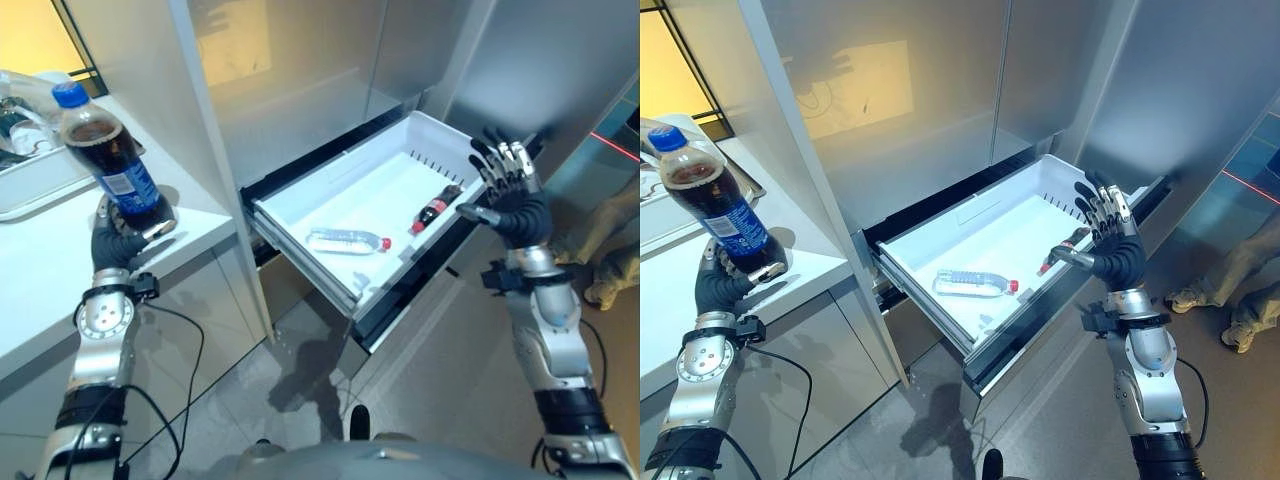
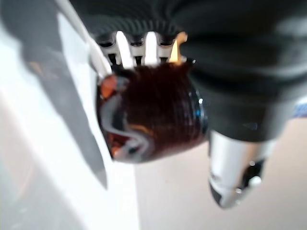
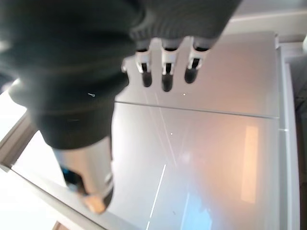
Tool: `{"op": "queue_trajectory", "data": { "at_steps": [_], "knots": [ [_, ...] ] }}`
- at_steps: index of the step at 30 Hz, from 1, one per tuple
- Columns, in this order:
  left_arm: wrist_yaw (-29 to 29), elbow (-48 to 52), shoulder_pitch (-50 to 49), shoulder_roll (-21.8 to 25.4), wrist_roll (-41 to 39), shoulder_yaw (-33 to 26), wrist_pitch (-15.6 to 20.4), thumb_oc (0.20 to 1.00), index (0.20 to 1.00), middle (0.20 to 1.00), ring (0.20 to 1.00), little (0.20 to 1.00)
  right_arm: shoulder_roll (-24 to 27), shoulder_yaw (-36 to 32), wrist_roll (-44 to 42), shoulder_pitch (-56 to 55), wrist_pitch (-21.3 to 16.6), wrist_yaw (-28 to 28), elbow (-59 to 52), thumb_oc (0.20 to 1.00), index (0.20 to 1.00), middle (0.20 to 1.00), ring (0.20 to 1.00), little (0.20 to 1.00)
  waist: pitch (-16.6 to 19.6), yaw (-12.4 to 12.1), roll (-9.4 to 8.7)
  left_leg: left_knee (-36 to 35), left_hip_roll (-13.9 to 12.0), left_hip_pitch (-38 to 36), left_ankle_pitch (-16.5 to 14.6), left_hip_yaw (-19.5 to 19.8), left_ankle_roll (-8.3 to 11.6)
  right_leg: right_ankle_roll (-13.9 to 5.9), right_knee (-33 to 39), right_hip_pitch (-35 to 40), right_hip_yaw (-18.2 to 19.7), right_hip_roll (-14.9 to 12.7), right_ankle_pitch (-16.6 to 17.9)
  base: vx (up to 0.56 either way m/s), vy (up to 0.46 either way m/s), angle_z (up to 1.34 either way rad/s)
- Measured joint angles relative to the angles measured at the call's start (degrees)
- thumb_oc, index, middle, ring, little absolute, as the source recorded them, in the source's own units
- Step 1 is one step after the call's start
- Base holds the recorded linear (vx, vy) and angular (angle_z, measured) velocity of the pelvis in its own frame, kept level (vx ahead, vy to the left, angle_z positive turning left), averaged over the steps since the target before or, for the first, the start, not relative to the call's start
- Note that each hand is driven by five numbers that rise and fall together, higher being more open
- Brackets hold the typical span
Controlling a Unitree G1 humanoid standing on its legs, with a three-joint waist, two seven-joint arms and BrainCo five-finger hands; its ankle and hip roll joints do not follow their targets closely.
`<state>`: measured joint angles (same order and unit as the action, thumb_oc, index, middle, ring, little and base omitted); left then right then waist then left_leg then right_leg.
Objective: Take the drinks into the refrigerator
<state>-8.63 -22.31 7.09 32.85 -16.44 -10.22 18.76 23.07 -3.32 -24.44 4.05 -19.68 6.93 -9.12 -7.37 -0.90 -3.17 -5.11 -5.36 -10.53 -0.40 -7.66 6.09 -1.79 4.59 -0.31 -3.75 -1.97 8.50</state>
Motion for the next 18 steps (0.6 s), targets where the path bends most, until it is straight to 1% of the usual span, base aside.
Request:
{"op": "queue_trajectory", "data": {
  "at_steps": [3,4,5,9,15,16,17,18],
  "knots": [
    [-0.6,-1.4,0.7,0.0,0.0,-0.1,0.0,1.000,1.000,1.000,1.000,1.000,0.1,0.0,-0.1,-0.4,0.0,0.2,-0.1,1.000,1.000,1.000,1.000,1.000,0.1,0.5,-0.02,0.0,0.2,-0.3,-0.1,-1.2,0.00,-0.03,0.4,-0.2,1.0,0.2,0.5,0.00,0.025,-0.20],
    [-0.7,-1.5,0.7,0.1,0.0,-0.1,-0.1,1.000,1.000,1.000,1.000,1.000,0.1,0.1,-0.2,-0.5,0.0,0.3,-0.1,1.000,1.000,1.000,1.000,1.000,0.1,0.1,0.05,0.0,0.2,-0.6,-0.2,-1.9,-0.04,0.00,0.4,-0.3,1.8,0.3,0.7,0.00,0.014,-0.30],
    [-0.9,-1.7,0.7,0.1,0.0,-0.1,-0.1,1.000,1.000,1.000,1.000,1.000,0.1,0.1,-0.3,-0.7,0.0,0.4,-0.2,1.000,1.000,1.000,1.000,1.000,0.1,0.1,0.08,0.0,0.2,-0.7,-0.4,-2.2,-0.31,-0.04,0.5,-0.2,2.1,0.3,0.8,-0.01,0.012,-0.22],
    [-1.1,-1.9,0.8,0.1,-0.1,0.0,-0.1,1.000,1.000,1.000,1.000,1.000,0.1,0.2,-0.5,-1.6,0.0,0.7,-1.1,1.000,1.000,1.000,1.000,1.000,0.1,0.3,0.10,0.0,0.4,-0.8,-0.5,-3.5,-0.40,-0.11,0.1,-1.1,3.4,0.4,1.0,-0.02,0.018,-0.17],
    [-1.0,-2.0,0.9,0.1,0.0,0.0,-0.5,1.000,1.000,1.000,1.000,1.000,0.1,0.2,-0.5,-2.0,0.0,1.0,-1.4,1.000,1.000,1.000,1.000,1.000,0.1,1.6,0.12,0.1,0.8,-1.1,-0.4,-5.2,-0.34,-0.26,-0.6,-2.0,5.0,0.5,1.3,-0.02,0.012,-0.15],
    [-0.9,-2.6,1.5,0.1,0.0,0.0,-0.5,0.489,0.489,0.489,0.489,0.489,0.1,0.2,-0.5,-2.0,0.0,1.0,-1.4,1.000,1.000,1.000,1.000,1.000,0.1,1.7,0.16,0.1,0.9,-1.2,-0.5,-5.8,-0.38,-0.31,-0.6,-2.2,5.3,0.5,1.4,-0.02,0.012,-0.26],
    [-0.8,-3.4,2.1,0.1,-0.1,0.1,-0.5,0.200,0.200,0.200,0.200,0.200,0.1,0.2,-0.5,-2.0,0.0,1.3,-1.4,1.000,1.000,1.000,1.000,1.000,0.0,1.6,0.25,0.0,0.9,-1.5,-0.5,-6.4,-0.36,-0.33,-0.7,-2.2,6.3,0.6,1.5,-0.02,0.012,-0.26],
    [-0.8,-3.9,2.3,0.1,-0.1,0.1,-0.5,0.200,0.200,0.200,0.200,0.200,0.1,0.2,-0.5,-2.0,0.0,1.3,-1.4,1.000,1.000,1.000,1.000,1.000,0.0,1.7,0.33,0.0,0.9,-1.7,-0.6,-6.6,-0.36,-0.35,-0.8,-2.2,6.4,0.7,1.5,-0.02,0.011,-0.23]
  ]
}}
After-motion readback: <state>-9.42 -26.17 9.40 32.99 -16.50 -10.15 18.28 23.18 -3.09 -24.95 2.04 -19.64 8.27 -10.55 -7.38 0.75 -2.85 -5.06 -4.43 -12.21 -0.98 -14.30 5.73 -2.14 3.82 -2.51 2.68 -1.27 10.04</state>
